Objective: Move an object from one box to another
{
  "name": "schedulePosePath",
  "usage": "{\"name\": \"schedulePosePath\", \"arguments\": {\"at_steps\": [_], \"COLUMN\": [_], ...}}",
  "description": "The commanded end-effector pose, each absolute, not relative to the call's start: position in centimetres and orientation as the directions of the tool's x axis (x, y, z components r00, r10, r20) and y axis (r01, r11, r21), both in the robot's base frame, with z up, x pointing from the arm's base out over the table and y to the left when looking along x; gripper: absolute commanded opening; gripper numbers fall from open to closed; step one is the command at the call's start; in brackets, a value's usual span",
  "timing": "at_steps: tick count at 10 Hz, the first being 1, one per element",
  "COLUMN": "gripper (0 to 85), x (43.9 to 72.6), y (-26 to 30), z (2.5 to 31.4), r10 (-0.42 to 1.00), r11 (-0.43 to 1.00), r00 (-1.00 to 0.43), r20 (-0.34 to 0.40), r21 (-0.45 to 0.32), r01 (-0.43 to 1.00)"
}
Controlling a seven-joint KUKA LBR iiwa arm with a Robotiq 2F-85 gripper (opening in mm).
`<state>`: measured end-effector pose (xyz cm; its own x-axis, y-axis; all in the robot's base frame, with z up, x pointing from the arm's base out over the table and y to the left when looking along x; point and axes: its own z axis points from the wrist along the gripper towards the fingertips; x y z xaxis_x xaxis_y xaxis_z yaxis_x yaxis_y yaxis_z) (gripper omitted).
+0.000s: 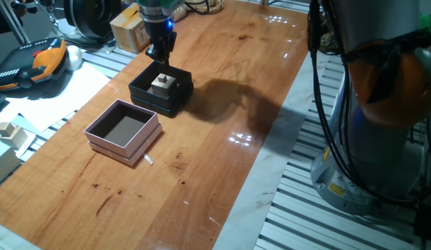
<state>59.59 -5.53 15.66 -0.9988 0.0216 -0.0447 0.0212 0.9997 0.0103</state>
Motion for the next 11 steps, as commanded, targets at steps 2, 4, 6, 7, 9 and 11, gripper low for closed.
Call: {"name": "schedulePosePath", "arguments": {"at_steps": [2,4,6,7,9,11], "gripper": [0.0,0.0,0.0,0.0,0.0,0.0], "x": [59.65,59.67,59.66,59.66,59.66,59.66], "y": [-5.40,-5.48,-5.50,-5.51,-5.48,-5.50], "z": [15.64,15.71,15.76,15.76,15.65,15.68], "r10": [0.024,0.025,0.021,0.021,0.019,0.019], "r11": [1.000,1.000,1.000,1.000,1.000,1.000], "r00": [-0.999,-0.999,-0.999,-0.999,-0.999,-0.999], "r20": [-0.045,-0.044,-0.043,-0.043,-0.044,-0.051], "r21": [0.012,0.017,0.012,0.015,0.021,0.018], "r01": [0.024,0.024,0.021,0.021,0.018,0.018]}}
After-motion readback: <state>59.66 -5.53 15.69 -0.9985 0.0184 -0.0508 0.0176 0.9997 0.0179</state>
